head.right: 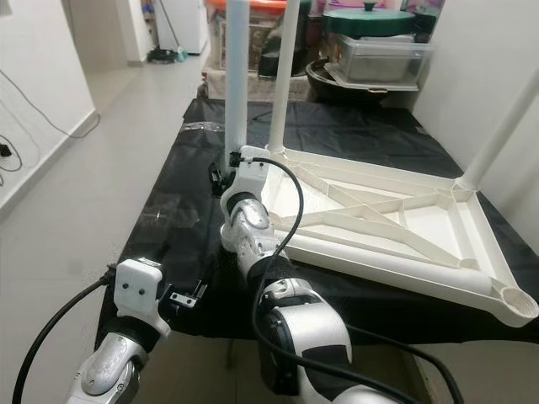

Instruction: Building children table

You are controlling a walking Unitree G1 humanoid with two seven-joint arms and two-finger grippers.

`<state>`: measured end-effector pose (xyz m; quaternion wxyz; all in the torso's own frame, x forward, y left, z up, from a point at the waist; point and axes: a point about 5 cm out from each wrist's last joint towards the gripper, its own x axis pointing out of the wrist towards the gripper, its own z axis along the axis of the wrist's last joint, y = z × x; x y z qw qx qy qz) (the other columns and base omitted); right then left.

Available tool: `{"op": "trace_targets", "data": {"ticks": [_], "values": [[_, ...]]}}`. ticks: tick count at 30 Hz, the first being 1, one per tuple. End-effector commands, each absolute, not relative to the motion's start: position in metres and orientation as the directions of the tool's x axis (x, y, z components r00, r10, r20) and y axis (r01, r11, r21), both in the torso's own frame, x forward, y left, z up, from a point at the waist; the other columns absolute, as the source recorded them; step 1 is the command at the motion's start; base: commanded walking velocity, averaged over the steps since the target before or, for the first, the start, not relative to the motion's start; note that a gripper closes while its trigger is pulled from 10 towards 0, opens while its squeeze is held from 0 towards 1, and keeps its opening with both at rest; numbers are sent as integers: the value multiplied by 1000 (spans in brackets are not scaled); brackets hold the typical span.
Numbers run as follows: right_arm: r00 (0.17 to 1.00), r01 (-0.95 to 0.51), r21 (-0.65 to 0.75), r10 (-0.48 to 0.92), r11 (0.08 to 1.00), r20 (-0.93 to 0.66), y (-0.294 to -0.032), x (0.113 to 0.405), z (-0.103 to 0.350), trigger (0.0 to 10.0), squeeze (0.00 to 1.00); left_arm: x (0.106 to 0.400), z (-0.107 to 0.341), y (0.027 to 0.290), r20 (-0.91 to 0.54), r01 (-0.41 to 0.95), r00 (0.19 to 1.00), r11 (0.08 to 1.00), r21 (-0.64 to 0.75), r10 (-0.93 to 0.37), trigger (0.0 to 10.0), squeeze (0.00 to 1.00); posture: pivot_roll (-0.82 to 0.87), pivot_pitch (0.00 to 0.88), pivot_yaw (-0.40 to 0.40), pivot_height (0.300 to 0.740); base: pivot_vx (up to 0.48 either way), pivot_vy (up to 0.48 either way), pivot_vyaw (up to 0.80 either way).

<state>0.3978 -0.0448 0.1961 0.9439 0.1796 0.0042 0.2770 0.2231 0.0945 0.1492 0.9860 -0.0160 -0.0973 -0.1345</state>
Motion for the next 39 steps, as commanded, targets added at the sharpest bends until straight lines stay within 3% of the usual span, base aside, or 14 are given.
{"op": "trace_targets", "data": {"ticks": [1,8,15,16,22,27,29,30,31,33,35,36,37,39], "values": [[723,-670,348,682,656,106,-27,392,200,10000,0,223,146,94,184,272,946,962,-1,-267,10000,0,8,0,-43,740,0,0,0],[224,-950,238,972,201,73,-33,372,197,10000,0,223,146,93,186,277,944,961,-5,-271,10000,0,27,0,-55,740,0,0,0],[15,-978,208,1000,17,-10,-21,360,192,9137,0,222,146,94,184,269,947,963,-1,-264,10000,0,41,0,-62,740,0,0,0],[14,-977,212,1000,16,-8,-19,359,192,0,0,222,146,94,184,268,947,964,-1,-263,10000,0,45,0,-66,740,0,0,0],[-48,-978,204,999,-50,13,-19,356,194,0,0,221,145,93,183,268,947,963,-2,-263,10000,0,43,0,-66,740,0,0,0],[203,-973,120,979,198,27,-17,368,198,0,0,221,145,93,184,266,948,964,-3,-261,10000,0,43,0,-66,740,0,0,0],[422,-904,103,905,415,51,-20,379,201,0,0,221,145,93,183,265,948,964,-3,-260,10000,0,43,0,-66,740,0,0,0],[422,-904,103,905,415,51,-20,379,201,0,0,221,145,93,183,265,948,964,-3,-260,10000,0,43,0,-66,740,0,0,0],[592,-803,122,805,583,48,-26,388,200,0,0,221,145,93,182,267,948,964,-4,-262,10000,0,25,0,-57,740,0,0,0],[592,-803,122,805,583,48,-26,388,200,0,0,221,145,93,182,267,948,964,-4,-262,10000,0,25,0,-57,740,0,0,0],[909,-408,180,418,895,-16,-60,403,187,0,0,220,143,92,179,274,946,962,-5,-269,10000,0,19,0,-52,740,0,0,0],[909,-408,180,418,895,-16,-60,403,187,0,0,220,143,92,179,274,946,962,-5,-269,10000,0,19,0,-52,740,0,0,0],[998,-28,211,40,977,-55,-89,405,175,0,0,220,143,91,179,277,946,961,-5,-272,10000,0,23,0,-53,740,0,0,0],[998,-28,211,40,977,-55,-89,405,175,0,0,220,143,91,179,277,946,961,-5,-272,10000,0,23,0,-53,740,0,0,0]]}}
